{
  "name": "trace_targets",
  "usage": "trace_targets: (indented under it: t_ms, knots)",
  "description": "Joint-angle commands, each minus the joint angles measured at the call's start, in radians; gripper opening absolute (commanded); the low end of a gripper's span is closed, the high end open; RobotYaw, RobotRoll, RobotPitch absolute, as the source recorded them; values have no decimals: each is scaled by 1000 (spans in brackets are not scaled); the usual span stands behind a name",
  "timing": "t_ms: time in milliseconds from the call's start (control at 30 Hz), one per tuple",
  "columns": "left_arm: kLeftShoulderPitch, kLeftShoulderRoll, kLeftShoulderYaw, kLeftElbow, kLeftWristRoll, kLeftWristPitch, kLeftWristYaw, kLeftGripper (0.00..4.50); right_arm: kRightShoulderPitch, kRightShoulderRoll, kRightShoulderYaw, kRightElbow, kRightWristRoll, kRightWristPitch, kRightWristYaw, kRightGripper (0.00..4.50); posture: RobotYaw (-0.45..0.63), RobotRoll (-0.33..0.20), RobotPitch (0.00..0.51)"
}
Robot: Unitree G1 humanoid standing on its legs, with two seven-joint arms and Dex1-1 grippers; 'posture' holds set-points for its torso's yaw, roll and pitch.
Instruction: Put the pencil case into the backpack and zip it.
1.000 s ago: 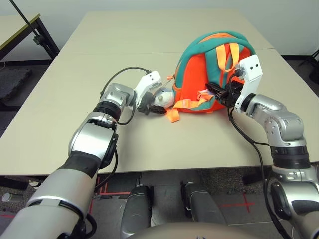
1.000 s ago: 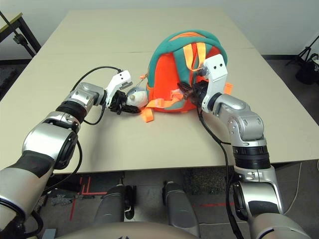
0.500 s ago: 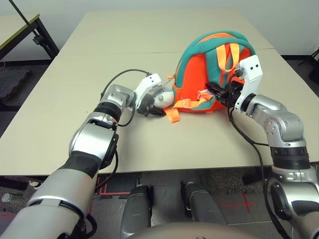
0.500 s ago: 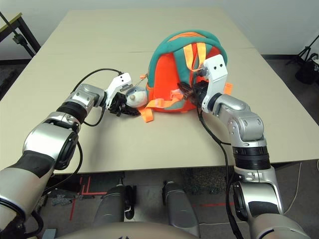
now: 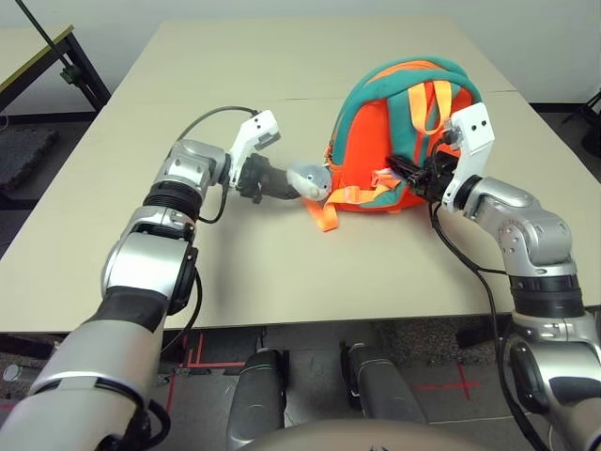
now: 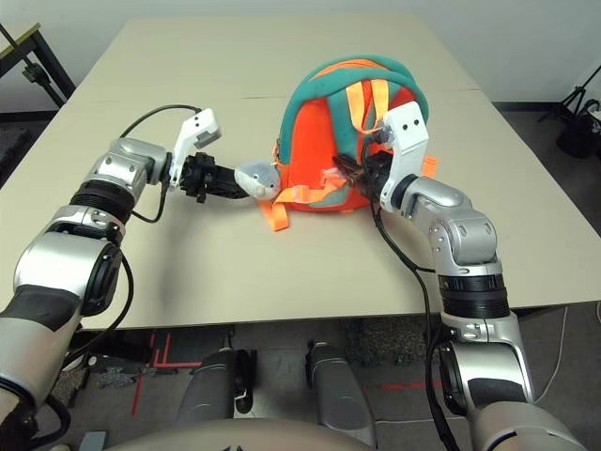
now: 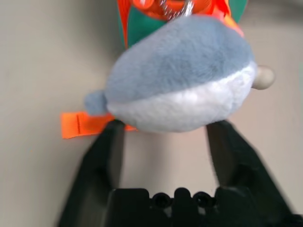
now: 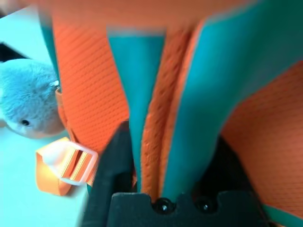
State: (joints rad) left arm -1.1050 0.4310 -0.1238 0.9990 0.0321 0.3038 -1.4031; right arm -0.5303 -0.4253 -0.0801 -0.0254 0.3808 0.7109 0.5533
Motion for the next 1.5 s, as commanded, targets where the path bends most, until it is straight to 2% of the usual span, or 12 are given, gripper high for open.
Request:
trace_targets:
  t_ms: [33,100,133,467,833,967,1100,1267,1500]
  knots:
    - [33,31,9,-78,-34,52,-28,4500,6,-32,-9,1,20,60,16,3632,-152,0,106]
    - [47,42,8,-114,-45,71,-32,4500,4,-53,-13,-10,32,82,31,4430,-152,0,107]
    - [54,47,7,-132,-50,80,-32,4500,3,-64,-15,-16,39,94,36,4473,-152,0,107]
    - [118,95,20,-291,-116,182,-14,4500,3,-197,-59,-64,111,189,107,4473,-168,0,117]
    - [193,155,63,-406,-188,274,40,4500,25,-340,-212,-30,280,325,222,4473,-167,0,120]
    - [219,163,97,-417,-209,279,86,4500,35,-369,-242,27,241,281,193,4473,-169,0,120]
    - [259,152,168,-418,-235,245,198,4500,57,-353,-276,91,172,193,100,4473,-169,0,120]
    - [334,111,292,-430,-280,176,393,4500,78,-265,-336,186,64,-19,-86,4473,-164,0,125]
    - [417,56,411,-428,-313,29,613,4500,76,-151,-383,284,9,-251,-223,4473,-137,0,136]
